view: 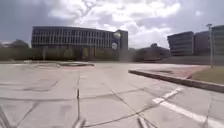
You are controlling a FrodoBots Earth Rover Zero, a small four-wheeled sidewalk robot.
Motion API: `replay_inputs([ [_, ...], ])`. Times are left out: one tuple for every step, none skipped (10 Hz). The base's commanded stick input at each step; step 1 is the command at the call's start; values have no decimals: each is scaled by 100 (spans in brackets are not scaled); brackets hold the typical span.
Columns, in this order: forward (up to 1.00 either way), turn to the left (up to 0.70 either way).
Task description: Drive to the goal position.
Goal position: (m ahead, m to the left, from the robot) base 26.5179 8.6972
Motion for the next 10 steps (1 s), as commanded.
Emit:
replay_inputs([
  [70,0],
  [70,0],
  [70,0],
  [70,0],
  [70,0],
  [70,0],
  [70,0],
  [70,0],
  [70,0],
  [70,0],
])
